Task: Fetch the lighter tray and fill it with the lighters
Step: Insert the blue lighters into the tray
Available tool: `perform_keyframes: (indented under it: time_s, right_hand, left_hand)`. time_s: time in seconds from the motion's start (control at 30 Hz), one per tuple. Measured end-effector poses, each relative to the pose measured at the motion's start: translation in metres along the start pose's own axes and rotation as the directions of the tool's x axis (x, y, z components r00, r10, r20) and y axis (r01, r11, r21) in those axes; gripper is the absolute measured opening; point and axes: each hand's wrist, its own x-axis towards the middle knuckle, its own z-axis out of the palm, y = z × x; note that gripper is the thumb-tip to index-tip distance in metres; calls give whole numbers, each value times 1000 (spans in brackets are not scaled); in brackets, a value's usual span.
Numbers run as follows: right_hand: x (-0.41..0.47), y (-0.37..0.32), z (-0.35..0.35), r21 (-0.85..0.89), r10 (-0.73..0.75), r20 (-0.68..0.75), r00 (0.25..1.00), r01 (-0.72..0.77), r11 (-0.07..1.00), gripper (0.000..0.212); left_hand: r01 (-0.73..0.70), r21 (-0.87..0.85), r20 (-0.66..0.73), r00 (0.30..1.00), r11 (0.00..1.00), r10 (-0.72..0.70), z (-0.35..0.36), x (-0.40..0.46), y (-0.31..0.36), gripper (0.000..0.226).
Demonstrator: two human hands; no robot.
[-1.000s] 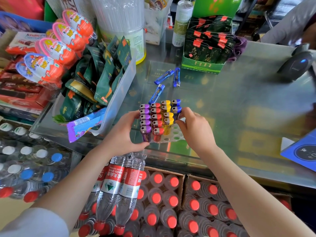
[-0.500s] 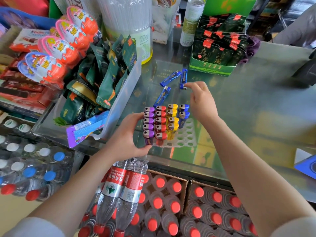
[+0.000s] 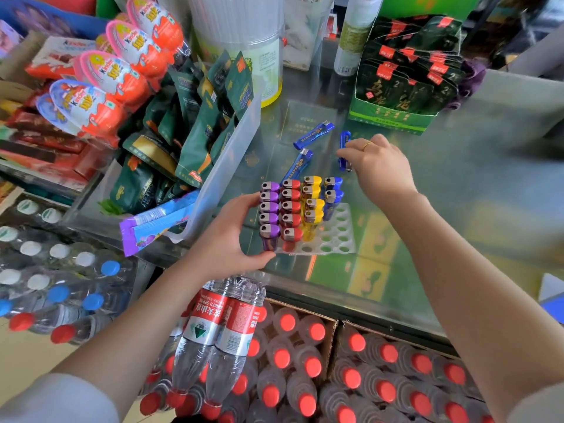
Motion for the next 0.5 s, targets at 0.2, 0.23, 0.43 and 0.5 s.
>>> perform_keyframes:
  time_s: [0.2,0.23,0.43,0.5]
  right_hand:
    - [-4,7,-6,-55,32,98,995,-27,998,26]
    - [-5,5,-8,-36,70,105,992,-67,997,28]
    - [-32,-19,-12,283,168,206,964,-223,933,23]
    - [-46,-24,-19,489,263,79,961,-268,830,16]
  left_hand:
    - [-9,12,2,1000,1000,9,-1,-1,3,73]
    - [-12,12,4,1000,1000,12,-1,-1,4,73]
    - [-6,22,2,1000,1000,6,-1,-3,6,76]
    - [-14,35,3,1000,999,14,-1,-2,5,78]
